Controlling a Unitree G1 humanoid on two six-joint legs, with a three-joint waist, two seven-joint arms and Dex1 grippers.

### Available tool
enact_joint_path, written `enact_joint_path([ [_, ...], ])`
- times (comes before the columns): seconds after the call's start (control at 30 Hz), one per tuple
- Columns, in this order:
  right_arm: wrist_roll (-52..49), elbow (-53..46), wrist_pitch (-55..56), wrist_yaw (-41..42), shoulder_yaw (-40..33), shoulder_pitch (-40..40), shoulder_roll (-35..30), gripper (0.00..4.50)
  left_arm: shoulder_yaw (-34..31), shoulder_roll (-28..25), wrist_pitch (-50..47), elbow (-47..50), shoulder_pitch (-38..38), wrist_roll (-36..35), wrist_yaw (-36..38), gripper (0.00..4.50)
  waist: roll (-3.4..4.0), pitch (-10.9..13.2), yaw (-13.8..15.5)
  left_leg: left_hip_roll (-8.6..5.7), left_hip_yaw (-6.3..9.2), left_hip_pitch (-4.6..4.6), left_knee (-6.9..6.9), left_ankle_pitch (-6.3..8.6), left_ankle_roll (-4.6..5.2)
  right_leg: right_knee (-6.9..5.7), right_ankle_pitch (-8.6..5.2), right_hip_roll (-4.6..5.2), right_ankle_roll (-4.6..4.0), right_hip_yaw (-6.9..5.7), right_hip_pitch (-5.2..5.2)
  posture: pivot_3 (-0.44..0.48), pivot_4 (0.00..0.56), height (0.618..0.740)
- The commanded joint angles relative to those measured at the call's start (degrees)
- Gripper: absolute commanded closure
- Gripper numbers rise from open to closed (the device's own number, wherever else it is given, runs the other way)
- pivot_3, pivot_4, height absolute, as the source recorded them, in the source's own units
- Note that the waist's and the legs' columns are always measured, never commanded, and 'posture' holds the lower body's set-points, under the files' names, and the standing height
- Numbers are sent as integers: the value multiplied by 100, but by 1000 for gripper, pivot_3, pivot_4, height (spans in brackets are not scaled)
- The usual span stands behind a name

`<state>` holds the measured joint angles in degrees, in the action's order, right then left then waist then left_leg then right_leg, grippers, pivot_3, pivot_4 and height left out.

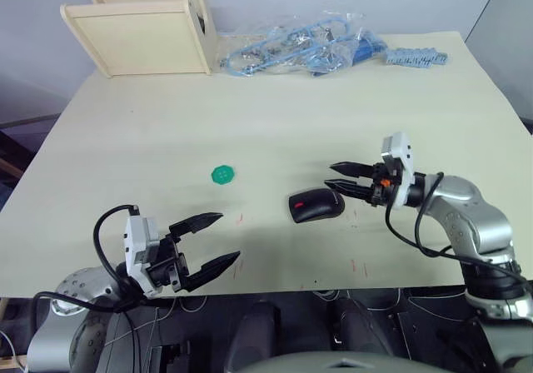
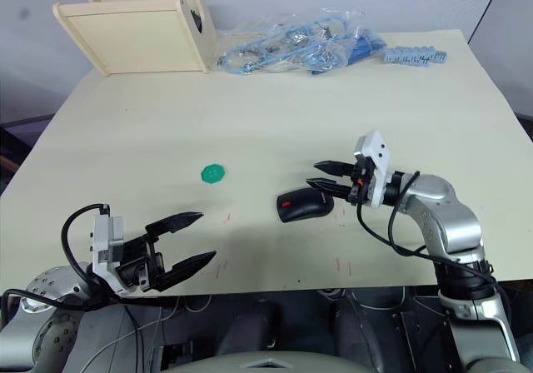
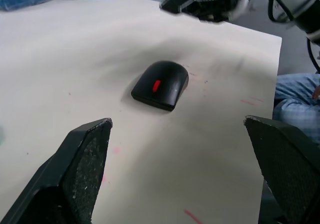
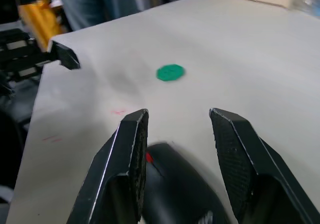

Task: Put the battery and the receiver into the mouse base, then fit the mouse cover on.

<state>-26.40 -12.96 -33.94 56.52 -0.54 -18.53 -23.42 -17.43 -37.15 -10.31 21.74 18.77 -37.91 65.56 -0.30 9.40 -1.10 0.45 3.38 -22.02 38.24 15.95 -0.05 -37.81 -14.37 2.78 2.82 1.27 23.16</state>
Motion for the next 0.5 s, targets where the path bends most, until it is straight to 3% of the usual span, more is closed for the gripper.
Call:
enact_joint_path([
  [0.03, -87, -252, 238, -330, 28, 286, 204, 2458, -96, -105, -1, 79, 4, -117, 106, 0, 1, 1, -1, 0, -2, 0, 0, 0, 0, 0, 0, 0, 0, 2, 0, 0, 150, 740],
  [0.5, 185, 695, 1151, -954, 387, 822, 1005, 2458, -159, -225, -44, -59, -126, -135, 202, 0, 2, 6, 2, 2, -2, 3, 1, 0, 0, 2, 0, -2, 1, 12, 0, 0, 150, 740],
])
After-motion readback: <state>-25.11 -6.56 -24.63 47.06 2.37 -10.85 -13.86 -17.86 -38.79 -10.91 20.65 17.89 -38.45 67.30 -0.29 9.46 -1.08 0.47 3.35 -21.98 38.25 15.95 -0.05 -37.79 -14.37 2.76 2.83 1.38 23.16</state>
